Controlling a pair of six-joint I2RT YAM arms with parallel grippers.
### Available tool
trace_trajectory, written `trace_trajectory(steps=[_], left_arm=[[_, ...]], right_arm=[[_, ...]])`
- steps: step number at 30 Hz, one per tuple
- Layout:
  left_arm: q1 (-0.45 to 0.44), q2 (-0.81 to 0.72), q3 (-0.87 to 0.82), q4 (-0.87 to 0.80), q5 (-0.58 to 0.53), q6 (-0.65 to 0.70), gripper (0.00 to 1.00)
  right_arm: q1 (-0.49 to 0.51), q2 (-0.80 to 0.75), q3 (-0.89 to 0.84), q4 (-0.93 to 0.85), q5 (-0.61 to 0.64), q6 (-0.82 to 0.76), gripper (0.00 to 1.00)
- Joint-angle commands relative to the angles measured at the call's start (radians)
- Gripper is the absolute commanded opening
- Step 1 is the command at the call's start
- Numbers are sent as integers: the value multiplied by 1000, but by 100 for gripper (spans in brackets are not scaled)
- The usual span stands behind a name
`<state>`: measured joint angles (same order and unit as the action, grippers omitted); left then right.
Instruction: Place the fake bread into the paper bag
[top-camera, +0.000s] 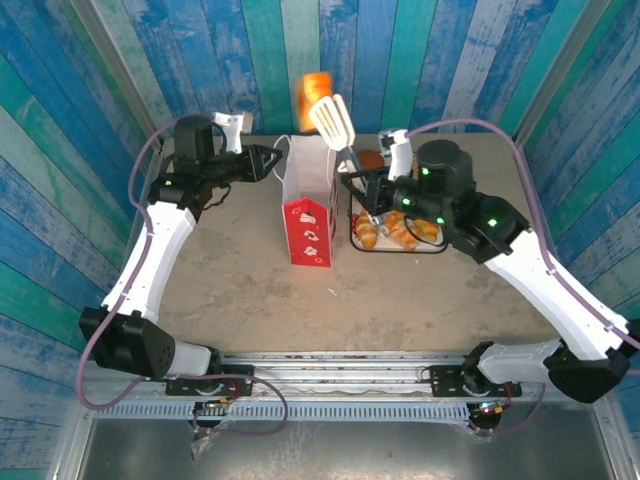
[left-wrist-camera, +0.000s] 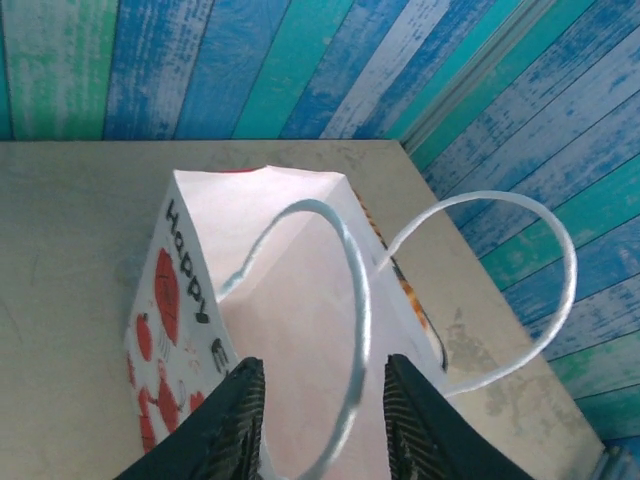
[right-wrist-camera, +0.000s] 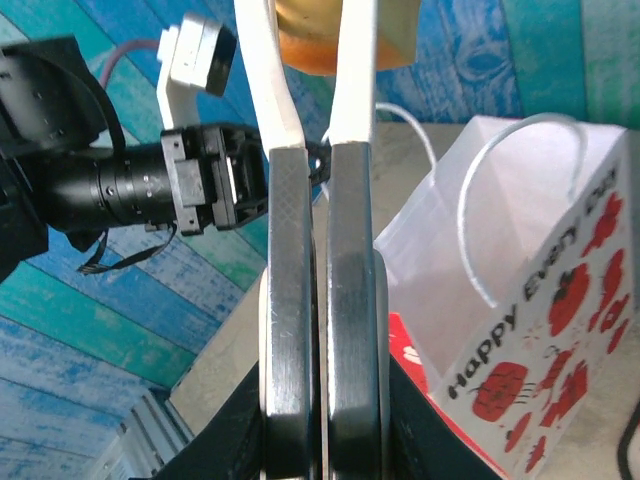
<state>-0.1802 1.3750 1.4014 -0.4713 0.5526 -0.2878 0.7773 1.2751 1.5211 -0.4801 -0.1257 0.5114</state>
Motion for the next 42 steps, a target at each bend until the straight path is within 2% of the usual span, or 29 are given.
trace_trajectory(steps=[1,4,6,9,14,20,31,42], left_arm=[[5,4,9,0,-72,32,26],[5,-4,-13,19,-72,33,15],[5,-3,-16,13,-94,43,12],[6,-9,-25,14,-120,52,2],[5,-40,-49,11,-197,52,0],[5,-83,-75,8,-290,80,0],[5,-105,-84,-2,-357,88,0],[5,-115,-99,10,-341,79,0]], right_arm=[[31,41,61,69,52,8,5],[35,80,69,69,61,13,5],[34,100,69,66,62,11,5],[34,114,62,56,83,8,5],[33,130,45,10,121,11,5],[22,172,58,-69,107,5,5],[11,179,29,-189,143,7,4],[-7,203,19,-245,159,-4,8]])
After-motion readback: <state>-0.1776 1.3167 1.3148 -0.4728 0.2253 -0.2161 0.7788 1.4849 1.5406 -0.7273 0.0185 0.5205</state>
